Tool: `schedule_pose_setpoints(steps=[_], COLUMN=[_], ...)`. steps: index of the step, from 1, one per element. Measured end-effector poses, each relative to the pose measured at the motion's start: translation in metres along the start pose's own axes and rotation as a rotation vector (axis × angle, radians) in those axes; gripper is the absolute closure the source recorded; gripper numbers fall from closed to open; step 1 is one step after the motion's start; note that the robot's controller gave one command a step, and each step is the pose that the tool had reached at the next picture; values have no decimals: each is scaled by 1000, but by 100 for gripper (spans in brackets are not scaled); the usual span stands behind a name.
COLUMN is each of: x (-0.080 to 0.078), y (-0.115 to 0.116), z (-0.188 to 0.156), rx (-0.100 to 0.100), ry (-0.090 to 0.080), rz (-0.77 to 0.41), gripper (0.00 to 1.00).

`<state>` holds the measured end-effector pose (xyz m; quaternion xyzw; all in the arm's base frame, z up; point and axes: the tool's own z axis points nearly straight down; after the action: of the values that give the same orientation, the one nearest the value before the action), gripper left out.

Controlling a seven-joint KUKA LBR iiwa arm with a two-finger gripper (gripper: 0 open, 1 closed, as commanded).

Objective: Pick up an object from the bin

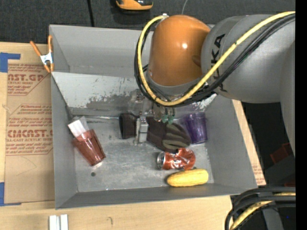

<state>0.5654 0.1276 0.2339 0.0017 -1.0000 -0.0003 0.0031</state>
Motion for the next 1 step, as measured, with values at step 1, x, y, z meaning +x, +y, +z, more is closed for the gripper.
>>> schedule_pose_setpoints(steps=[1], x=[-1], y=[-1], z=[-5], rx=[-1], ry=[-8], rz=[2], gripper=[0])
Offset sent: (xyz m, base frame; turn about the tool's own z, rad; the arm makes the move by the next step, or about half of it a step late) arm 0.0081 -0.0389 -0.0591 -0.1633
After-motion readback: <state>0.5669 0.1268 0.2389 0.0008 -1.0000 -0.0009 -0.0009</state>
